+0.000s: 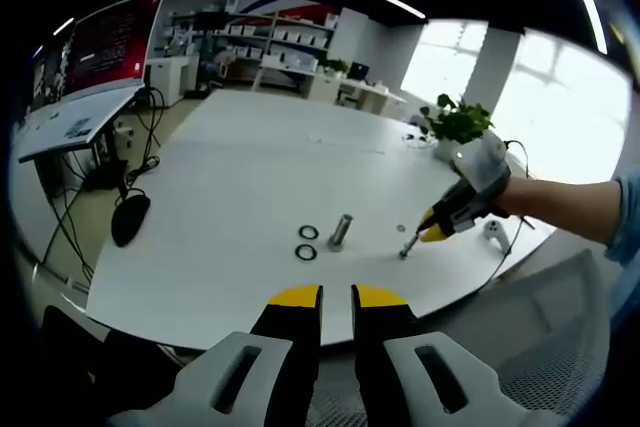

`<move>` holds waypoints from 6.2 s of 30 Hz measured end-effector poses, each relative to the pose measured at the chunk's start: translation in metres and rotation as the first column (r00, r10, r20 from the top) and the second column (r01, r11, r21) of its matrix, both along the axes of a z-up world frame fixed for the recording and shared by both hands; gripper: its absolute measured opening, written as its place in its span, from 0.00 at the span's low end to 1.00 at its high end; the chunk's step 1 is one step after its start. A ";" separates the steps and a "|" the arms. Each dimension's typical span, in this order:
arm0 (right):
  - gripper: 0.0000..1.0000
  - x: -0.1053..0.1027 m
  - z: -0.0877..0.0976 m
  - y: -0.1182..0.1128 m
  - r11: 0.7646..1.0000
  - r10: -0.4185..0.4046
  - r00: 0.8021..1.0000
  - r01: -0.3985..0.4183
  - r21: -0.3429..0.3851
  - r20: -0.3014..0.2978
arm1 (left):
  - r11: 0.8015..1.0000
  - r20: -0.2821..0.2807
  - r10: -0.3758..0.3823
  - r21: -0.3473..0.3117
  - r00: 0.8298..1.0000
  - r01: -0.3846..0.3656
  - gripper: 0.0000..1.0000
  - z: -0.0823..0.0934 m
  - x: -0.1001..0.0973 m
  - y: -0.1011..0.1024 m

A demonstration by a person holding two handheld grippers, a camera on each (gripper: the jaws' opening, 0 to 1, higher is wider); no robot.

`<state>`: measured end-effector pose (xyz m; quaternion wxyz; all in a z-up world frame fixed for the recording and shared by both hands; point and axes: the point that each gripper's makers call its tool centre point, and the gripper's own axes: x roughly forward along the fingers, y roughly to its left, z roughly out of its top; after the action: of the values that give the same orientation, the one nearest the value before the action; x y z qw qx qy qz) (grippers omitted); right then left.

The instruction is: Place the washer onto the threaded stud by aligning its center hole with the stud, sliding it down to the base, and recovering from edge contact or off-axis alignment until the washer reaches the visible bottom stop.

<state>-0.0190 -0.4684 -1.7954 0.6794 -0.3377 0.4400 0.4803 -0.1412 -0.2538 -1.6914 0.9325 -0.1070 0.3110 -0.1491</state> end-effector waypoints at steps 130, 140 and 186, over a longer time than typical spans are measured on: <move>0.13 0.027 -0.060 -0.033 0.988 -0.048 0.998 0.041 -0.149 -0.047 | 1.000 -0.009 -0.007 0.012 1.000 0.008 0.08 -0.002 0.000 0.000; 0.13 0.025 -0.048 -0.036 0.991 -0.060 0.996 0.052 -0.124 -0.059 | 1.000 -0.004 -0.004 0.007 1.000 0.004 0.08 -0.001 0.000 0.000; 0.13 0.002 0.011 -0.008 0.997 0.066 0.998 -0.067 -0.045 -0.026 | 1.000 -0.008 -0.002 0.005 1.000 0.002 0.08 -0.001 -0.001 0.000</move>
<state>-0.0172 -0.4768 -1.7845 0.6498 -0.3617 0.4477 0.4965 -0.1418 -0.2538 -1.6927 0.9313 -0.1051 0.3153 -0.1489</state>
